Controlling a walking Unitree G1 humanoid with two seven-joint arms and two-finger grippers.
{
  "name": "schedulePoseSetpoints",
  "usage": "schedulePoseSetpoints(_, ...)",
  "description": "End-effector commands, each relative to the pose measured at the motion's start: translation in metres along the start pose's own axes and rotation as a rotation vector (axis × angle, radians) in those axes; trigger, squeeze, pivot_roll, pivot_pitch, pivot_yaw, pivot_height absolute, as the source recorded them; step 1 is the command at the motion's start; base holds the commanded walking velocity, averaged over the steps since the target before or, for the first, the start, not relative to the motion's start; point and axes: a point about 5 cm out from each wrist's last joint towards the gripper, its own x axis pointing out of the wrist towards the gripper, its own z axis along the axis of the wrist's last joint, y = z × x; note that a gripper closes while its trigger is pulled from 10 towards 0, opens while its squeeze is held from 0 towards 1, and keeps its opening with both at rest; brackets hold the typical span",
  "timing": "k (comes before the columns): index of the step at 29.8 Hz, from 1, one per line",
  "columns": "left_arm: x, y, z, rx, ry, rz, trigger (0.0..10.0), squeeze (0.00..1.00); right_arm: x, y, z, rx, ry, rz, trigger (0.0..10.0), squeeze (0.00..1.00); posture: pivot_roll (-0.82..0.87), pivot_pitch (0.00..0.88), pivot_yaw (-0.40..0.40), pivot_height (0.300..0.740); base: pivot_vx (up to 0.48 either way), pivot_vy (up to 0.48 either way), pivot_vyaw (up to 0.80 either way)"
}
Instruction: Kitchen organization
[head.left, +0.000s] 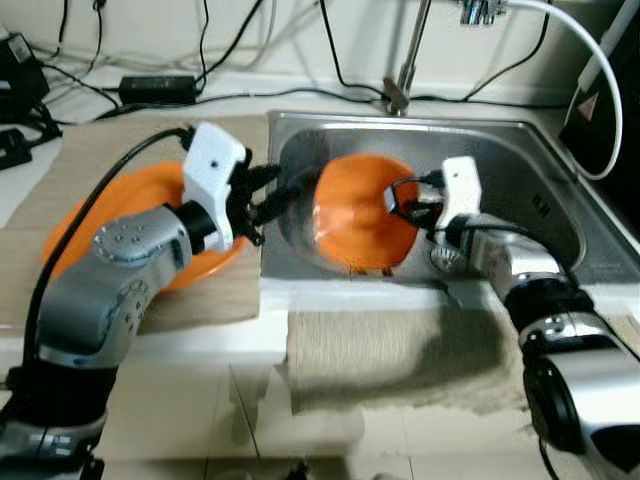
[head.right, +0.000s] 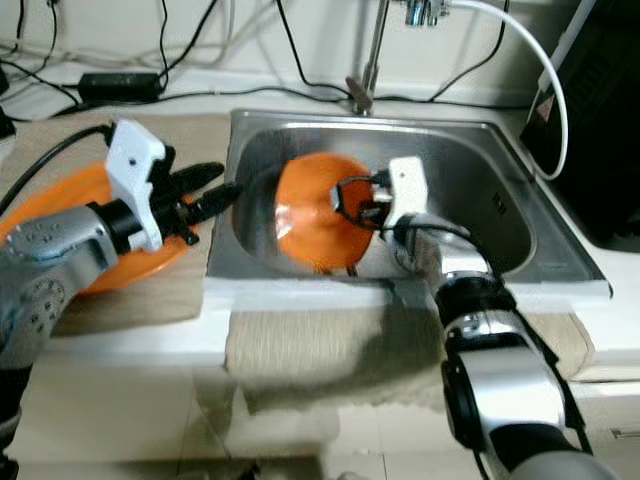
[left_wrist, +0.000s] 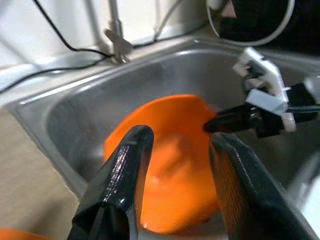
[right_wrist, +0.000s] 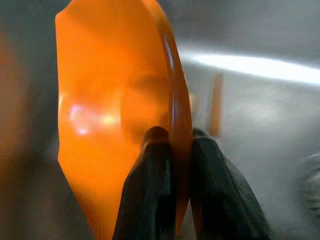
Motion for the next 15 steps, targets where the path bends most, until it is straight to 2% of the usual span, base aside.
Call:
schedulePoseSetpoints(1,-0.002,-0.005,-0.004,0.037,0.046,-0.019,10.0,0.0,0.001,0.002,0.006,-0.073,-0.008,0.009,10.0,0.0,0.0,0.0,-0.048,0.74,0.0,0.0,0.0)
schedulePoseSetpoints(5,-0.002,-0.005,-0.007,0.046,0.068,-0.013,10.0,0.0,0.004,0.003,-0.002,-0.111,0.028,-0.001,10.0,0.0,0.0,0.0,-0.048,0.74,0.0,0.0,0.0)
schedulePoseSetpoints(6,-0.002,-0.005,-0.008,0.047,0.073,-0.011,10.0,0.0,0.004,0.003,-0.004,-0.126,0.04,-0.008,10.0,0.16,0.0,0.0,-0.048,0.74,0.0,0.0,0.0)
schedulePoseSetpoints(7,-0.002,-0.005,-0.008,0.047,0.073,-0.011,10.0,0.0,0.004,0.003,-0.004,-0.126,0.04,-0.008,10.0,0.16,0.0,0.0,-0.048,0.74,0.0,0.0,0.0)
schedulePoseSetpoints(8,-0.002,-0.005,-0.008,0.049,0.078,-0.009,10.0,0.0,0.005,0.004,-0.006,-0.132,0.049,-0.008,10.0,0.6,0.0,0.0,-0.05,0.74,0.0,0.0,0.0)
schedulePoseSetpoints(9,-0.002,-0.005,-0.008,0.049,0.078,-0.009,10.0,0.0,0.005,0.004,-0.006,-0.132,0.049,-0.008,10.0,0.6,0.0,0.0,-0.05,0.74,0.0,0.0,0.0)
schedulePoseSetpoints(10,-0.001,-0.004,-0.009,0.051,0.08,-0.01,10.0,0.0,0.006,0.004,-0.009,-0.128,0.058,0.001,10.0,1.0,0.0,0.0,-0.048,0.74,0.0,0.0,0.0)
schedulePoseSetpoints(15,-0.002,-0.002,-0.008,0.048,0.075,0.006,10.0,0.0,0.005,0.0,-0.007,-0.127,0.048,-0.018,10.0,1.0,0.0,0.0,-0.047,0.74,0.0,0.0,0.0)
